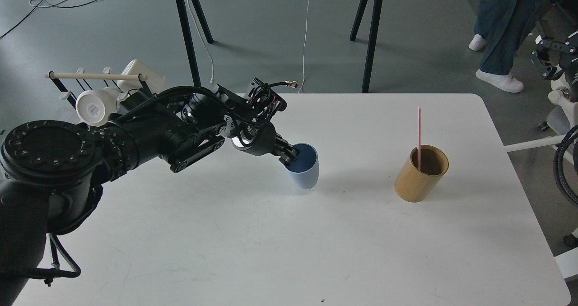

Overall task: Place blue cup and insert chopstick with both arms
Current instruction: 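Carry the blue cup toward the table center and set it down, then release the blue cup and withdraw the left gripper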

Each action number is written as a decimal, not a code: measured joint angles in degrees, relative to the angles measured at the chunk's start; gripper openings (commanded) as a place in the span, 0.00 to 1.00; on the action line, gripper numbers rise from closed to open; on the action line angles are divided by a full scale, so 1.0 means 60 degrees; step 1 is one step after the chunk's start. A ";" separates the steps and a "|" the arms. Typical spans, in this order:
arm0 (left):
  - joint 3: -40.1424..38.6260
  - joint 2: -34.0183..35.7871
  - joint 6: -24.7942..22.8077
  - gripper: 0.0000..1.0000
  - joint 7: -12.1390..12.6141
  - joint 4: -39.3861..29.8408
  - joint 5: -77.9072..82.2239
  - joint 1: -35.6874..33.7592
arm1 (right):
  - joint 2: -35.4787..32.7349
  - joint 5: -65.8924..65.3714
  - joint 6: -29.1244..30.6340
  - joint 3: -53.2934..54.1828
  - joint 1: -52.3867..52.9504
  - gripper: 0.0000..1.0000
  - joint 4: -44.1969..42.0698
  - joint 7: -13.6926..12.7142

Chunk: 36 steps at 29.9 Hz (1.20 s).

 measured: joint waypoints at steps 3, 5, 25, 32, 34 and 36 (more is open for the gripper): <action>-0.0006 0.0000 -0.0006 0.17 0.0000 -0.0002 0.0001 -0.0014 | 0.0024 0.0000 0.0000 0.0001 0.0000 0.97 0.0000 0.0000; -0.0008 0.0001 -0.0007 0.19 0.0000 -0.0029 0.0001 -0.0013 | 0.0028 0.0000 0.0000 0.0001 0.0000 0.97 0.0000 0.0000; -0.0959 0.1074 -0.0733 0.98 0.0002 0.0321 -0.2854 0.0104 | -0.0153 -0.1622 0.0079 -0.0320 0.0106 0.97 -0.0455 0.0000; -0.2738 0.2295 -0.0749 0.98 0.0003 0.0289 -0.6907 0.0794 | -0.0848 -0.6666 0.0045 -0.0629 0.0205 0.97 -0.0685 0.0001; -0.3452 0.2419 -0.0750 0.98 0.0003 0.0239 -0.7785 0.1152 | -0.1112 -0.7840 0.0043 -0.0911 0.0228 0.97 -0.0600 0.0001; -0.4296 0.2463 -0.0749 0.98 0.0003 0.0126 -0.8398 0.1624 | -0.1366 -0.9075 0.0043 -0.1256 0.0292 0.97 -0.0498 0.0001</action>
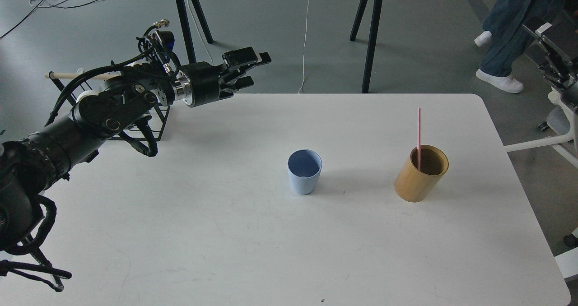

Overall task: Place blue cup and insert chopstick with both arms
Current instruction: 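Release the blue cup and withdraw the left gripper, then reach the right gripper to the stick in the tan cup and grasp it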

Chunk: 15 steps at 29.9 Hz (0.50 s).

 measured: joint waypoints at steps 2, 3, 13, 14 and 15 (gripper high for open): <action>-0.0796 0.0012 0.0001 0.98 0.0000 -0.0243 -0.0228 0.0440 | -0.0218 -0.1045 0.0000 -0.0276 0.0075 0.97 0.0062 0.0000; -0.1202 0.0016 0.0000 0.98 0.0000 -0.0427 -0.0278 0.0676 | -0.0295 -0.1559 0.0000 -0.0411 0.0089 0.97 0.0088 0.0000; -0.3614 0.0064 0.0001 0.98 -0.0001 -0.1945 -0.0345 0.2354 | 0.0193 -0.4466 -0.0152 -0.2234 0.0678 0.97 0.0167 0.0001; -0.3680 0.0057 0.0001 0.98 0.0000 -0.1974 -0.0345 0.2454 | 0.0326 -0.4521 -0.0270 -0.2473 0.0770 0.97 0.0123 0.0000; -0.3725 0.0051 0.0001 0.98 -0.0001 -0.2000 -0.0345 0.2545 | 0.0497 -0.4559 -0.0432 -0.2737 0.0854 0.97 0.0067 0.0001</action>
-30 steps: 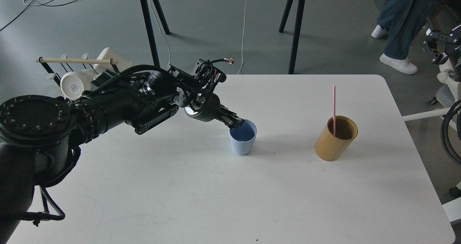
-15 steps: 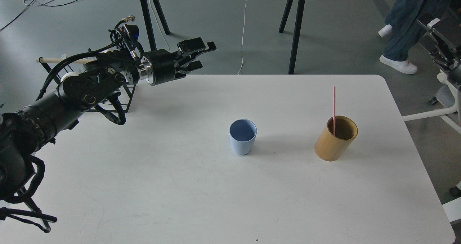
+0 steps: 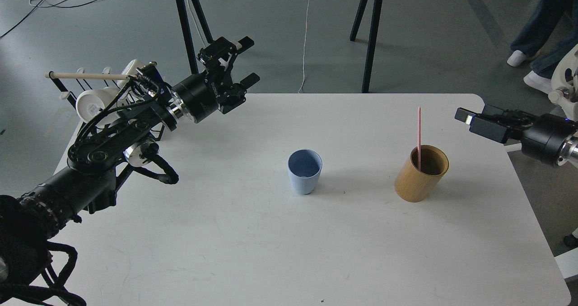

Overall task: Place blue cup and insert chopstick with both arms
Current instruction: 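Reach the right gripper to the stick in the tan cup and grasp it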

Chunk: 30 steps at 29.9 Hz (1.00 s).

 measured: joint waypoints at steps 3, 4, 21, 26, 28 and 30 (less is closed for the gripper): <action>-0.0042 -0.0005 0.0000 0.98 0.0000 -0.0025 0.0000 0.0177 | 0.0601 -0.0037 -0.0525 -0.0616 0.0214 0.96 -0.0309 0.0000; -0.0045 -0.0005 0.0000 0.98 -0.0001 -0.0026 0.0000 0.0230 | 0.0805 -0.0042 -0.0653 -0.0767 0.0278 0.96 -0.0456 -0.0001; -0.0058 -0.0043 0.0000 0.98 -0.0003 -0.0028 0.0001 0.0636 | 0.2878 -0.0064 -0.1222 -0.1469 0.0814 0.52 -0.2226 -0.0002; -0.0062 -0.0040 0.0000 0.98 -0.0003 -0.0028 0.0000 0.0670 | 0.2904 -0.0062 -0.1489 -0.1480 0.0800 0.45 -0.2205 -0.0002; -0.0062 -0.0037 0.0000 0.98 -0.0003 -0.0028 -0.0002 0.0671 | 0.2904 -0.0062 -0.1595 -0.1485 0.0788 0.43 -0.2176 -0.0002; -0.0063 -0.0037 0.0000 0.98 -0.0003 -0.0028 -0.0010 0.0672 | 0.2883 -0.0062 -0.1683 -0.1516 0.0773 0.40 -0.2157 -0.0002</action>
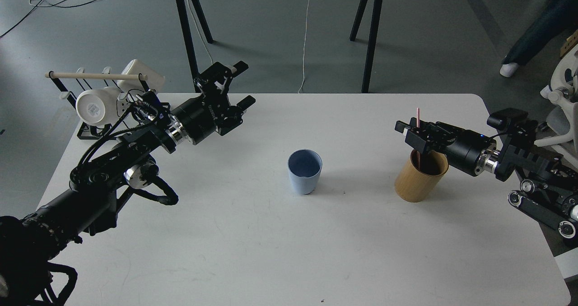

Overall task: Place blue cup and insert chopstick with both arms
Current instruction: 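Reach the right gripper to the stick in the tan cup and grasp it, then lift the pink stick out of the tan cup with the right gripper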

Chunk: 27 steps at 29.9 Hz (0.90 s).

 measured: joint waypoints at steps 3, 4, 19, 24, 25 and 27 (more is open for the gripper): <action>0.0000 -0.0030 0.0000 0.98 0.0000 0.0000 -0.0014 0.0015 | -0.0040 0.0000 -0.0078 -0.0188 0.0014 0.39 0.0007 0.0000; 0.0000 -0.0042 0.0000 0.98 0.0000 0.0000 -0.0017 0.0017 | -0.0050 0.0000 -0.0114 -0.0243 0.0028 0.38 0.0010 0.0000; -0.0332 -0.0057 0.0001 0.98 0.0000 0.0001 -0.0020 0.0346 | -0.0037 0.0000 -0.0253 -0.0394 0.0072 0.13 0.0023 0.0000; -0.0394 -0.0057 0.0000 0.98 0.0000 0.0001 -0.0020 0.0349 | -0.0101 0.0017 -0.0318 -0.0394 0.0072 0.11 0.0073 0.0000; -0.0426 -0.0057 0.0000 0.98 0.0000 0.0001 -0.0038 0.0352 | -0.0114 0.0023 -0.0365 -0.0394 0.0072 0.11 0.0078 0.0000; -0.0456 -0.0057 0.0001 0.98 0.0000 0.0001 -0.0106 0.0364 | -0.0168 0.0028 -0.0449 -0.0394 0.0073 0.10 0.0089 0.0000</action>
